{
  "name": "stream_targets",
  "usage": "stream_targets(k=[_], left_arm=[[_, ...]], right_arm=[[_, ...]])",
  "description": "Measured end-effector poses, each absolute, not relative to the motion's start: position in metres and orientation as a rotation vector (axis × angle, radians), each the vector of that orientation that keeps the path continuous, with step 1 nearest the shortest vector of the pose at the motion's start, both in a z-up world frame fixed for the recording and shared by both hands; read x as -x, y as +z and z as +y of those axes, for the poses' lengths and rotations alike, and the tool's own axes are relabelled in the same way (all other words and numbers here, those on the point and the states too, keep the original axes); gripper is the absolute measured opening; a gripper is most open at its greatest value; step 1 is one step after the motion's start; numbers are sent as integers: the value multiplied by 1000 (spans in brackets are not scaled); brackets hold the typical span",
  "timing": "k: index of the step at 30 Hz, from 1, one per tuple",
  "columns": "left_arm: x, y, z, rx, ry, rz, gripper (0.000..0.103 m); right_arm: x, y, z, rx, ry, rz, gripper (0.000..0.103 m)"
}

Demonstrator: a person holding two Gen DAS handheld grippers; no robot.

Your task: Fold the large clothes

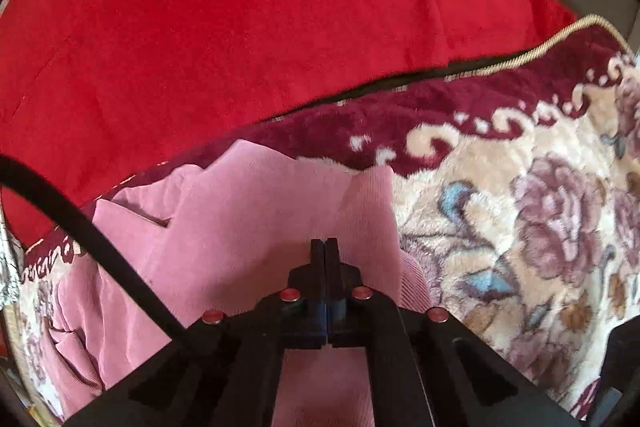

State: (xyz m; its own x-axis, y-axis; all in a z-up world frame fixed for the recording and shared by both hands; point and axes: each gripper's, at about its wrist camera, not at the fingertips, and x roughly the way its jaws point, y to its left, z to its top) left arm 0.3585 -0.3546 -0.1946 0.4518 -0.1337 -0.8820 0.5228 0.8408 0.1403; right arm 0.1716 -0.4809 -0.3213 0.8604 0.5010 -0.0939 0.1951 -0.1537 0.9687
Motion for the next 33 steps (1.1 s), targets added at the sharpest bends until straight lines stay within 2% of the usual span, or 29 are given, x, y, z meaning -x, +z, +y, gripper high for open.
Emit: stream_targets(k=[5,9,10,11,12,13,14,18,19,20,22,23,28,33], left_arm=[[-353,-165,-314,-319,-433,978,0],[-348,-157,-285,-266,-455,1023,0],[-348,-158,-278,-266,-444,1039,5],[-348,-161,-271,-274,-435,1052,23],[-349,-165,-263,-288,-411,1060,37],[-350,-170,-257,-308,-366,1059,61],[-352,-174,-250,-320,-328,1051,64],[-356,-197,-237,-289,-357,1079,63],[-353,-201,-237,-301,-374,1061,55],[-351,-206,-239,-299,-406,1046,35],[-344,-207,-239,-279,-469,1019,22],[-341,-205,-239,-291,-477,1002,11],[-322,-200,-226,-308,-523,925,5],[-309,-190,-197,-260,-544,929,5]], right_arm=[[-181,-316,-469,-1695,348,574,80],[-184,-320,-459,-1709,332,592,80],[-185,-320,-457,-1721,344,586,80],[-186,-318,-455,-1719,353,582,80],[-188,-315,-453,-1701,363,581,80],[-190,-312,-451,-1679,368,585,80],[-192,-309,-448,-1657,369,590,80],[-198,-310,-439,-1650,367,613,80],[-200,-311,-438,-1653,364,617,80],[-202,-311,-438,-1652,363,621,80],[-206,-312,-438,-1654,365,622,80],[-209,-311,-437,-1656,366,618,80],[-230,-304,-431,-1635,372,629,81],[-248,-308,-430,-1666,339,613,85]])
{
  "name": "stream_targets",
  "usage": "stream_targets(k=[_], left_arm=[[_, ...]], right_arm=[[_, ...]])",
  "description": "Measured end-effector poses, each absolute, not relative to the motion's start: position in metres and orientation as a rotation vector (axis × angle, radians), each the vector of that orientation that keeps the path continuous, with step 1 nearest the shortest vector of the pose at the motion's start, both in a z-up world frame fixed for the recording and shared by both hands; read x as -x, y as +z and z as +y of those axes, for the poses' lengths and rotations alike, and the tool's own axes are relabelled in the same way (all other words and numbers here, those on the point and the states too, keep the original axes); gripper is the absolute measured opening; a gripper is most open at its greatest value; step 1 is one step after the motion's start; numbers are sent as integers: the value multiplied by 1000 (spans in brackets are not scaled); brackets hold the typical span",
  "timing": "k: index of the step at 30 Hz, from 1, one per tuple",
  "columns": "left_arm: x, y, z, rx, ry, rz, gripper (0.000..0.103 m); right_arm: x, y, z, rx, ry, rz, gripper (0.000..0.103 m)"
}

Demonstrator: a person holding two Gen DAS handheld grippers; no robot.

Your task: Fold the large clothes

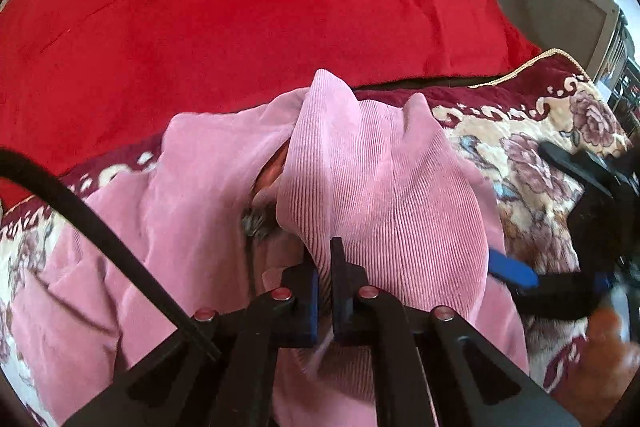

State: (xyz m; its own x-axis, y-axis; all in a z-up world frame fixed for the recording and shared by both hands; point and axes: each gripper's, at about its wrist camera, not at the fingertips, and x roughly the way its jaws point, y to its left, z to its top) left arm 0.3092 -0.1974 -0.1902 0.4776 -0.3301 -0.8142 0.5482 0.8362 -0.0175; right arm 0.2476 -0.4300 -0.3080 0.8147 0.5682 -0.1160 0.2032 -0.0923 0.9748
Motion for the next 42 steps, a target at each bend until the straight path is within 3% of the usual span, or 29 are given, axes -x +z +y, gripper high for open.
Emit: stream_targets(k=[6,9,12,14,17,20,23,32,39,40,41,42], left_arm=[[-295,-194,-153,-200,-586,978,13],[-288,-196,-126,-188,-561,1004,37],[-284,-188,-99,-169,-505,1006,41],[-287,-181,-85,-126,-486,1007,55],[-287,-163,-74,-84,-461,972,62],[-288,-145,-87,-61,-490,950,74],[-289,-138,-123,-70,-527,956,78],[-270,-171,-252,-407,-464,977,79],[-261,-190,-286,-615,-370,901,77],[-261,-188,-284,-606,-380,893,57],[-262,-188,-281,-603,-387,892,21],[-265,-188,-277,-601,-392,908,9]], right_arm=[[-260,-292,-407,-1576,440,611,89],[-269,-281,-391,-1514,511,631,89],[-272,-271,-383,-1466,570,617,89],[-271,-267,-380,-1467,646,599,89],[-268,-262,-377,-1438,707,607,89],[-262,-270,-375,-1435,754,648,89],[-256,-281,-379,-1485,765,669,89],[-217,-290,-452,-1622,512,503,89],[-212,-298,-460,-1609,476,559,89],[-211,-301,-462,-1606,477,564,89],[-211,-301,-461,-1604,478,566,89],[-211,-303,-461,-1602,480,569,89]])
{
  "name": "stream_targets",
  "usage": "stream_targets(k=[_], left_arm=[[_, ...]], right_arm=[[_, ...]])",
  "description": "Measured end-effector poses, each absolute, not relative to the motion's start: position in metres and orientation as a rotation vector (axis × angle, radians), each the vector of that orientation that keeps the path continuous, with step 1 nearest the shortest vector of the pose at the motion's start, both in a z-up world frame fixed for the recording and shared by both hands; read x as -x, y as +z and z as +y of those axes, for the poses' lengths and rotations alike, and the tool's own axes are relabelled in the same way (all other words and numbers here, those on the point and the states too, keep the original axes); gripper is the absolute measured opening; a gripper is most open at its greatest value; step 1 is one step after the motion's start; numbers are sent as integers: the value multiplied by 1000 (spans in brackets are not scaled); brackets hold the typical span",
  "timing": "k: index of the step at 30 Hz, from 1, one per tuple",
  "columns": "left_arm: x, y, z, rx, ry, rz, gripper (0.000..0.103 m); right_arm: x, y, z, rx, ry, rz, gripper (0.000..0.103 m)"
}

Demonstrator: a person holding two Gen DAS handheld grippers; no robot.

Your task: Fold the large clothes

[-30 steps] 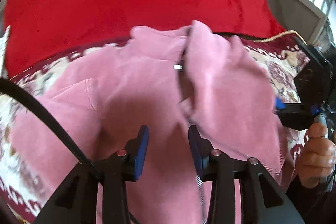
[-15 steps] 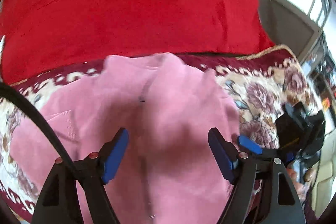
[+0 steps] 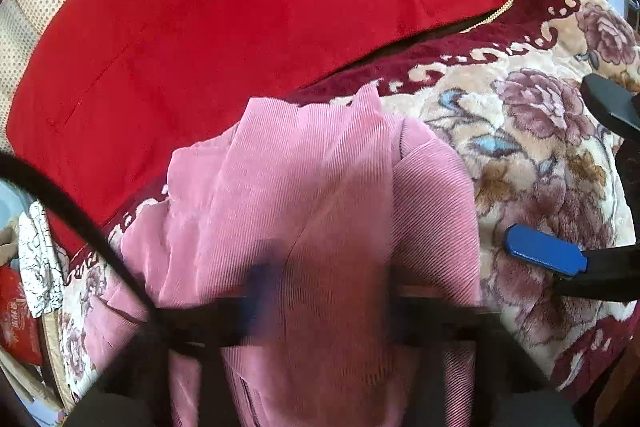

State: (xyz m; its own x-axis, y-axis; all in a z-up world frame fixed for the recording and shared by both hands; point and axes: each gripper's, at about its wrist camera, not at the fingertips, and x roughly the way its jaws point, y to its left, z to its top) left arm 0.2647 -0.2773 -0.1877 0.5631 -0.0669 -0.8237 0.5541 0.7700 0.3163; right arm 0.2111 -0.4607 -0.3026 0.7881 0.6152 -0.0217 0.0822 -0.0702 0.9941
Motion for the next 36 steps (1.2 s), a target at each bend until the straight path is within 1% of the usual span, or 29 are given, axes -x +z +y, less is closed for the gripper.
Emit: stream_targets(k=[1,5,8,11,13,16,18,19,20,21,24,28,30,31,33,36], left_arm=[[-269,-187,-271,-581,-396,923,6],[-272,-177,-247,-493,-406,901,4],[-263,-157,-216,-360,-463,858,4],[-250,-146,-184,-315,-444,825,4],[-244,-148,-157,-246,-438,862,5],[-241,-166,-119,-174,-405,960,10],[-239,-183,-92,-121,-376,1032,26],[-236,-190,-79,-98,-358,1060,46],[-232,-195,-70,-85,-335,1078,61],[-229,-199,-61,-76,-310,1091,63],[-220,-196,-50,-63,-312,1098,64],[-212,-165,-65,-112,-324,1008,65],[-208,-148,-80,-138,-340,950,75],[-205,-145,-85,-149,-345,927,82],[-209,-141,-111,-218,-351,889,84],[-213,-156,-145,-347,-329,914,84]], right_arm=[[-212,-302,-459,-1599,480,570,89],[-216,-300,-449,-1581,483,577,88],[-221,-298,-440,-1556,495,588,88],[-227,-294,-428,-1522,515,607,88],[-230,-293,-420,-1506,521,620,88],[-236,-293,-409,-1487,529,645,88],[-238,-292,-403,-1461,518,664,88],[-239,-293,-401,-1448,512,674,88],[-239,-293,-400,-1444,509,679,88],[-239,-294,-400,-1442,504,683,88],[-239,-298,-402,-1454,495,690,87],[-237,-300,-403,-1444,485,698,87],[-237,-300,-402,-1428,482,710,87],[-237,-300,-401,-1424,482,715,87],[-237,-301,-402,-1420,483,723,87],[-237,-302,-404,-1427,488,728,87]])
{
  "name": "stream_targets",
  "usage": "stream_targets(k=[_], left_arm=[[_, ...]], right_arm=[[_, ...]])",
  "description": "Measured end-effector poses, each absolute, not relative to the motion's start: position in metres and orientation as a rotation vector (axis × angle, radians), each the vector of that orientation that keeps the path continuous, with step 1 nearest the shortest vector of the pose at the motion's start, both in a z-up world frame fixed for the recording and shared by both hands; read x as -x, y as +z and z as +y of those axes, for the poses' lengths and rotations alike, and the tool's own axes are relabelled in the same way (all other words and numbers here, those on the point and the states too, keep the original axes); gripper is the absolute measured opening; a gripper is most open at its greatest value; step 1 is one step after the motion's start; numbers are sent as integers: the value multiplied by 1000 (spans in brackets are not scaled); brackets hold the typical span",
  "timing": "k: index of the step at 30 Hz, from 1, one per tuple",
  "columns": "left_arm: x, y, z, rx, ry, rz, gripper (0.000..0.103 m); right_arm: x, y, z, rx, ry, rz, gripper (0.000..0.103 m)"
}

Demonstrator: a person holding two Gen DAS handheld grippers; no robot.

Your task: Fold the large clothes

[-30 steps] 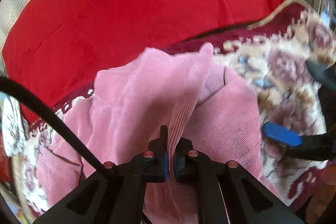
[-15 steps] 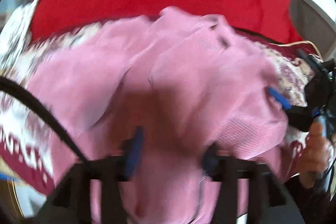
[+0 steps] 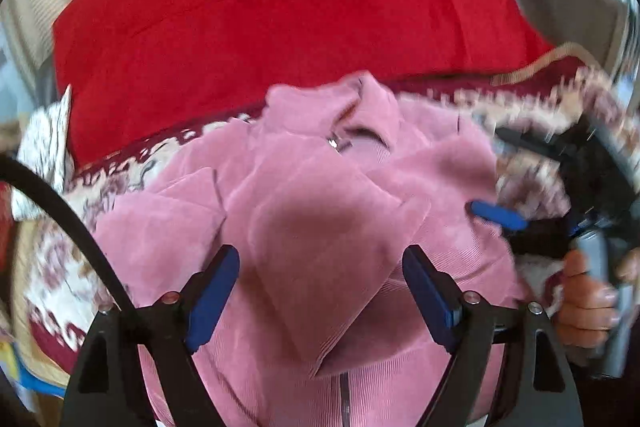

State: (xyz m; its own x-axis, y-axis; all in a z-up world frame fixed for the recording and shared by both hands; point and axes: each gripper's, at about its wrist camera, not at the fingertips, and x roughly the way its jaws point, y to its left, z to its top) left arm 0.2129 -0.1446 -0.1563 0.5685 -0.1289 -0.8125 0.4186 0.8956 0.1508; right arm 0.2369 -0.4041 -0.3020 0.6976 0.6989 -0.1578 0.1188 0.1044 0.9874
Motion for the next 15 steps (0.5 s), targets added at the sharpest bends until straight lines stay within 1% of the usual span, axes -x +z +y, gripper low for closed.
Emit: stream_targets(k=[3,7,9,10,11,12,15], left_arm=[[-226,-180,-168,-385,-348,989,84],[-239,-200,-174,-371,-342,1034,83],[-241,-201,-163,-325,-339,1036,56],[-242,-199,-156,-301,-345,1036,27],[-242,-194,-150,-281,-353,1030,10],[-242,-188,-142,-258,-362,1015,8],[-238,-161,-123,-230,-367,924,8]], right_arm=[[-236,-304,-407,-1439,493,735,87],[-236,-305,-407,-1434,499,743,87],[-236,-305,-407,-1430,499,745,87],[-236,-304,-406,-1428,499,745,87],[-236,-303,-406,-1425,499,746,87],[-236,-302,-406,-1420,499,746,87],[-236,-298,-403,-1401,496,739,87]])
